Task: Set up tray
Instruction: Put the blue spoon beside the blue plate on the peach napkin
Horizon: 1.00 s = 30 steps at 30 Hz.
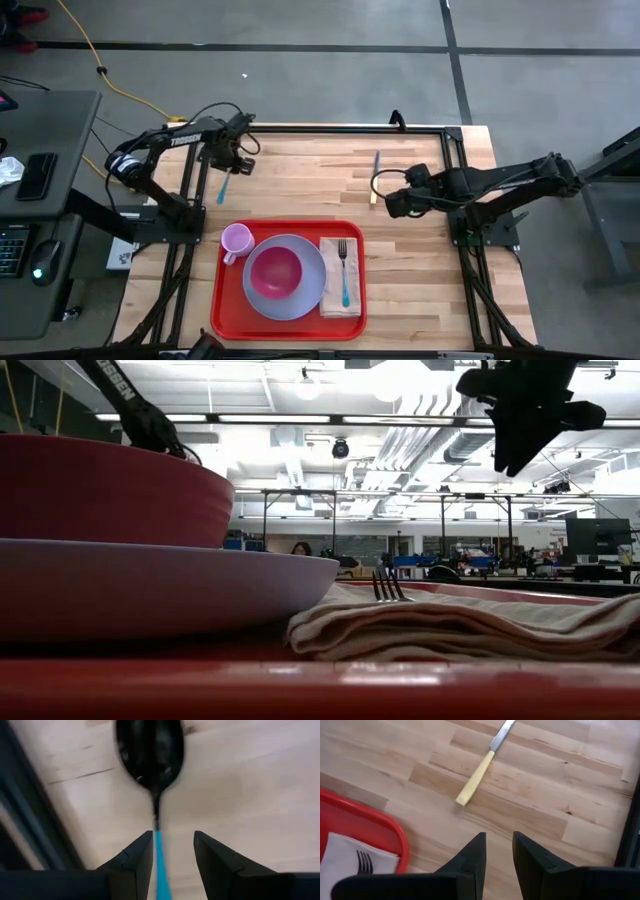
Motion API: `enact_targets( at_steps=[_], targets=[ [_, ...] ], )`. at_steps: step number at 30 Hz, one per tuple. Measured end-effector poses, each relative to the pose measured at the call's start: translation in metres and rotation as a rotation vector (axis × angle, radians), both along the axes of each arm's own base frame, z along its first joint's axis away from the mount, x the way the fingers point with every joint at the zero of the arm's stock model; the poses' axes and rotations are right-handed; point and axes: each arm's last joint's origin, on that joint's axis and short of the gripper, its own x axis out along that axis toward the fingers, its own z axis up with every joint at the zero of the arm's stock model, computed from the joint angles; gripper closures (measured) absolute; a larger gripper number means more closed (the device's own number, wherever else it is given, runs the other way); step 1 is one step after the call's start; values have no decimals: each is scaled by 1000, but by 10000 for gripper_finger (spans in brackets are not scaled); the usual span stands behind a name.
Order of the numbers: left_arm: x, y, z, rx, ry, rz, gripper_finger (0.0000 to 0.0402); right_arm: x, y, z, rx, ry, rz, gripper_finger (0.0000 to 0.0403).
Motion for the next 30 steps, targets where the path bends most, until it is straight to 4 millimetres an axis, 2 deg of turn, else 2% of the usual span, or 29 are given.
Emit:
enact_targets(
  at_steps=[5, 20, 30],
  targets=[
    [2, 4, 0, 30, -37, 3, 227, 1, -3, 0, 1, -4, -11, 329],
    [1, 9, -8, 65, 59, 34, 227, 5, -3, 1, 25, -48, -9, 329],
    [2, 7, -8, 55, 55, 30, 227, 7, -2, 1, 50, -58, 22, 329]
  ],
)
